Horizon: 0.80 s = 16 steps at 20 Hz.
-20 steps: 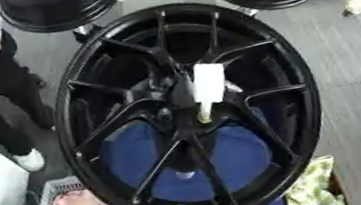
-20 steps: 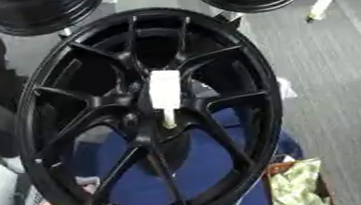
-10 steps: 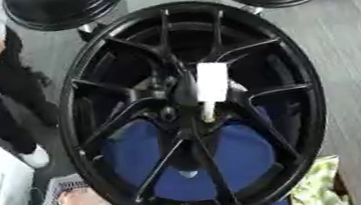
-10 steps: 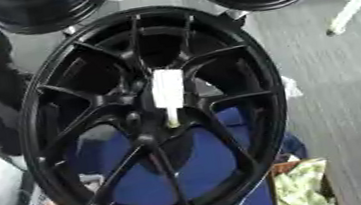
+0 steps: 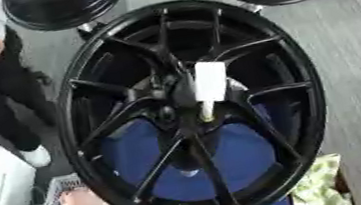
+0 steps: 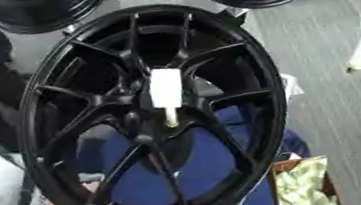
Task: Pull the pin out of the wheel hub.
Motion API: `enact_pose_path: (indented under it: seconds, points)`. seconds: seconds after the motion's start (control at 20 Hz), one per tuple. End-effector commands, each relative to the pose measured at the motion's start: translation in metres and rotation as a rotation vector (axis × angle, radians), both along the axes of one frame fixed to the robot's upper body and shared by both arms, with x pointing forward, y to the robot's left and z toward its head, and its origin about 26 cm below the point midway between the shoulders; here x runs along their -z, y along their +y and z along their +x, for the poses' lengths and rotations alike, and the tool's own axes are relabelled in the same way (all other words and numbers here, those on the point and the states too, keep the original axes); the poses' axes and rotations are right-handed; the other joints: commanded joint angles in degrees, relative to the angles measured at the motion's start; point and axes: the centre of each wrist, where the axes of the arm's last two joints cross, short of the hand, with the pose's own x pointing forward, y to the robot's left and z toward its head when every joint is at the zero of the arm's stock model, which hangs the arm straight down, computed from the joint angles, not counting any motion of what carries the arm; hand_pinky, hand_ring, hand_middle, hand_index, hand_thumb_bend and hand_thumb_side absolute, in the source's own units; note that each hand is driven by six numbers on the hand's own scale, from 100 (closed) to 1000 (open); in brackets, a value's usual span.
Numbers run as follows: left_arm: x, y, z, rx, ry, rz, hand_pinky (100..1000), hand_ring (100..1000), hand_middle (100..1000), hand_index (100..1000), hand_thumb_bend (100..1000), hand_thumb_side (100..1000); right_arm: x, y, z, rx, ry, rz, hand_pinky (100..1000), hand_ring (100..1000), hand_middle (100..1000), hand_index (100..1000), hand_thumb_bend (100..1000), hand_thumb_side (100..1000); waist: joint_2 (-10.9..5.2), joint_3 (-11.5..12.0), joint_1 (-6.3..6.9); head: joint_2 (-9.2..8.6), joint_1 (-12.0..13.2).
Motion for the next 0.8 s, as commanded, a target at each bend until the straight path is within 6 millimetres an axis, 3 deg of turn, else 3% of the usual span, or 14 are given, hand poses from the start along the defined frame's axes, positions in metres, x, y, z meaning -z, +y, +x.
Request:
enact_pose_path:
  seconds: [0.05, 0.8]
  points:
    - [-0.010, 0.002, -0.003, -0.010, -0.034, 0.016, 646, 1000, 747, 760, 490, 743, -0.016, -0.007, -0.003, 0.019, -0.041, -0.025, 934, 959, 933, 953, 100, 331, 0.12, -0.2, 0.87, -0.11, 0.2]
    - [-0.009, 0.002, -0.003, -0.008, -0.028, 0.018, 646, 1000, 746, 758, 490, 741, -0.027, -0.007, -0.002, 0.041, -0.152, 0.006, 906, 882, 874, 917, 100, 234, 0.07, -0.4, 0.87, -0.13, 0.4]
